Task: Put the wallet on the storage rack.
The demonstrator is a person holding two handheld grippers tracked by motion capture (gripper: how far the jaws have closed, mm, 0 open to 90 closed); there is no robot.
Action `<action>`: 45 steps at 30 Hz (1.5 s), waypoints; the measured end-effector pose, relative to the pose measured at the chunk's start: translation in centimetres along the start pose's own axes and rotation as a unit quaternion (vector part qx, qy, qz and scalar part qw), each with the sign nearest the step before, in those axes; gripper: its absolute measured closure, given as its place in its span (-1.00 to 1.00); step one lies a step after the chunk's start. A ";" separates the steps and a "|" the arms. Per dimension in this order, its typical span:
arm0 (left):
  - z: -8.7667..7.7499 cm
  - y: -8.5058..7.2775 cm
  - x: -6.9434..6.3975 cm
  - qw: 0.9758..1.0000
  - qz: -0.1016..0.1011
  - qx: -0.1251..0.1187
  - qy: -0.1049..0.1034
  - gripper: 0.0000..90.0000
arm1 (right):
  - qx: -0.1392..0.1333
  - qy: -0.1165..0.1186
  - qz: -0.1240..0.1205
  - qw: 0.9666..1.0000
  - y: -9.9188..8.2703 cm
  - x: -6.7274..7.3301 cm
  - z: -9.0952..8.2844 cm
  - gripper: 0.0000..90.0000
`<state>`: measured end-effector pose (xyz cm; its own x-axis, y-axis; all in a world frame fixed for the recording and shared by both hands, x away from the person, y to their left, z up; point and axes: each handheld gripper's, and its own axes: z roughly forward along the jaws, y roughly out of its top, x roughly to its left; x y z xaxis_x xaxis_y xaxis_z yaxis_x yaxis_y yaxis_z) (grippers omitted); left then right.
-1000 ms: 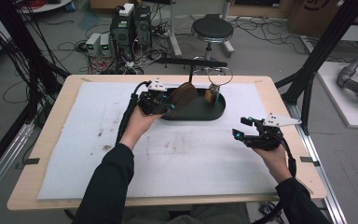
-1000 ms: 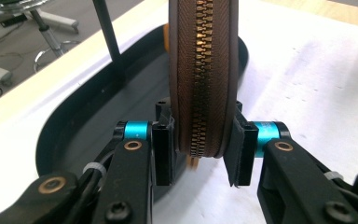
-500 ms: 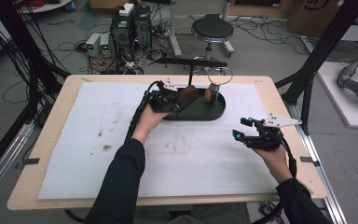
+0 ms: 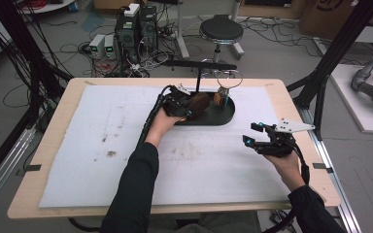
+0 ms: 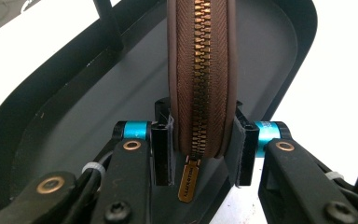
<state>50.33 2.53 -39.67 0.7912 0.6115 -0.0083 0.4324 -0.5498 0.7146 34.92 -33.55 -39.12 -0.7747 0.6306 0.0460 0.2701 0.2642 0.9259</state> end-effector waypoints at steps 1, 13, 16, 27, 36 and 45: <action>0.0 0.0 0.1 1.000 -0.004 -0.001 -0.004 0.50 | 0.000 0.000 0.001 1.000 0.0 0.0 0.0 -0.25; 0.1 0.0 0.1 1.000 -0.015 -0.009 -0.007 0.39 | 0.002 0.000 -0.001 1.000 0.0 0.1 0.1 -0.25; 0.1 0.0 0.0 1.000 -0.020 -0.012 -0.003 0.25 | 0.003 0.000 0.001 1.000 0.0 0.0 0.0 -0.25; -2.7 -0.7 -0.2 0.996 -0.030 -0.048 0.069 -0.25 | -0.003 -0.005 -0.002 1.000 -0.1 -0.1 -0.1 -0.25; -7.5 -3.3 -1.8 0.992 -0.022 -0.108 0.060 -0.30 | -0.004 -0.010 -0.002 1.000 -0.2 -0.2 -0.2 -0.25; -11.9 -6.8 -4.0 0.985 -0.012 -0.164 0.053 -0.39 | 0.000 -0.018 0.002 1.000 -0.3 -0.3 -0.3 -0.25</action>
<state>39.04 10.62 -36.15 0.7256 0.6873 0.0326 0.2739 -0.3320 0.9027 34.88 -34.03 -39.28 -0.7528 0.6572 0.0364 0.2736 0.2621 0.9254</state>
